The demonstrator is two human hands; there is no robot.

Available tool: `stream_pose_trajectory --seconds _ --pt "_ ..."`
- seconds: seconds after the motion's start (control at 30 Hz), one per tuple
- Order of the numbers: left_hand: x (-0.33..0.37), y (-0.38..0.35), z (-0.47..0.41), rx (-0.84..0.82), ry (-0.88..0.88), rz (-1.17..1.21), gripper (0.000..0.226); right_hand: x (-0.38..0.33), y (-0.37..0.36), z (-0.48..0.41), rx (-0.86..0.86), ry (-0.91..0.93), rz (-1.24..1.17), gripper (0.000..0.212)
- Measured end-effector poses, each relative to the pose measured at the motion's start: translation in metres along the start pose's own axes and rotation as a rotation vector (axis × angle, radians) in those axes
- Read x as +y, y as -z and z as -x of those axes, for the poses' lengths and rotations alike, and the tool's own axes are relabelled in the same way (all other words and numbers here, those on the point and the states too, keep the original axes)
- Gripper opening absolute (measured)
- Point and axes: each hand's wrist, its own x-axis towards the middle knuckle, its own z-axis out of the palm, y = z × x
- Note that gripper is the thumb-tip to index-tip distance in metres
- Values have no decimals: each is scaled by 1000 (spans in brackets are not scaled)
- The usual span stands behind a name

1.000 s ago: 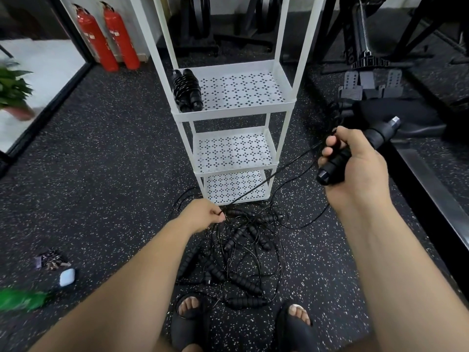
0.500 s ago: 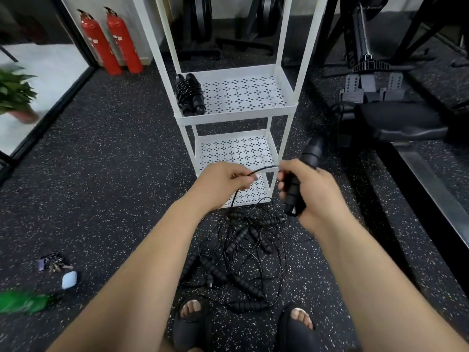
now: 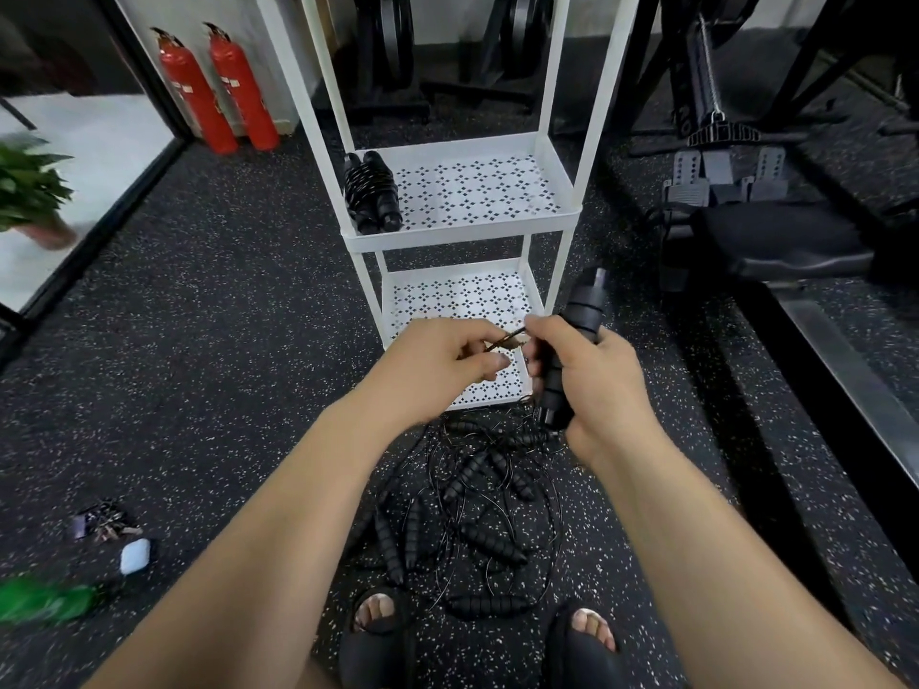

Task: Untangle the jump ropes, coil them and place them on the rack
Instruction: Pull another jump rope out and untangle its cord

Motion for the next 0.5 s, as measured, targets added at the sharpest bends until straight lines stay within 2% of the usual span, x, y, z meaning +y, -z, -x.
stream_pose_trajectory --seconds 0.27,0.5 --pt "-37 10 -6 -20 150 -28 11 -36 25 -9 120 97 -242 16" --pt "-40 19 -7 31 194 -1 7 -41 38 -17 190 127 -313 22"
